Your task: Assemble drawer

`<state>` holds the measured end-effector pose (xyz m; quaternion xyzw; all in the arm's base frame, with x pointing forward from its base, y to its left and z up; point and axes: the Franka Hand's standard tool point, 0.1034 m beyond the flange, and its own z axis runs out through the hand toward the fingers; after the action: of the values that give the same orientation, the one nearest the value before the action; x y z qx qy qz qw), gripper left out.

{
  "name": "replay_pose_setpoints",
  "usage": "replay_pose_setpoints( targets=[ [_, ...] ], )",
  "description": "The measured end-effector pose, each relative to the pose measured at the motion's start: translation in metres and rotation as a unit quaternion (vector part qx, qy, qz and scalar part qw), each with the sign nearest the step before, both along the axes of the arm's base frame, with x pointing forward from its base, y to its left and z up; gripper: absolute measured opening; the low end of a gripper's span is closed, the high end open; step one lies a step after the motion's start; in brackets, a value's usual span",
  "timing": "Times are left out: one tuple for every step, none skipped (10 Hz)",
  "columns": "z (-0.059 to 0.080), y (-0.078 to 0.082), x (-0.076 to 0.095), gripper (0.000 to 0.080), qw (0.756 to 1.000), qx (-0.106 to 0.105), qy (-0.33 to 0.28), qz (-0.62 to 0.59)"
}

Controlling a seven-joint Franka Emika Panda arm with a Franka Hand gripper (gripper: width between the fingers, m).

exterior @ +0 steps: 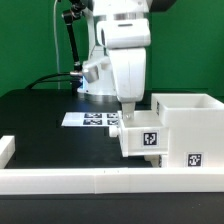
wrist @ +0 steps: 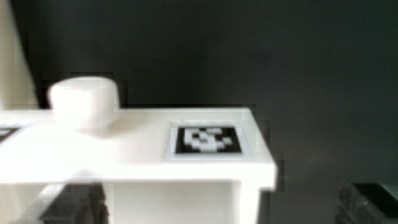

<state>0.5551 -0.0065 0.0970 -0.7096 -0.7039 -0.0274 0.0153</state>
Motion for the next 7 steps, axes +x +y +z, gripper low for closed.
replay_pose_setpoints(
  targets=[
    [0.009, -0.007, 0.001, 0.0648, 1.000, -0.005, 0.000, -0.001],
    [0.015, -0.017, 0.004, 0.0649, 1.000, -0.008, 0.000, -0.004],
    [0.016, -0.027, 0.004, 0.0649, 1.000, -0.009, -0.002, -0.003],
    [0.010, -0.036, 0.003, 0.0649, 1.000, -0.007, -0.001, 0.001],
    [0.001, -0.042, 0.001, 0.0649, 1.000, -0.002, 0.001, 0.007],
    [-0.008, -0.045, 0.000, 0.0649, 1.000, 0.003, 0.006, 0.010],
    [-0.016, -0.046, 0.002, 0.0649, 1.000, 0.007, 0.009, 0.011]
  ],
)
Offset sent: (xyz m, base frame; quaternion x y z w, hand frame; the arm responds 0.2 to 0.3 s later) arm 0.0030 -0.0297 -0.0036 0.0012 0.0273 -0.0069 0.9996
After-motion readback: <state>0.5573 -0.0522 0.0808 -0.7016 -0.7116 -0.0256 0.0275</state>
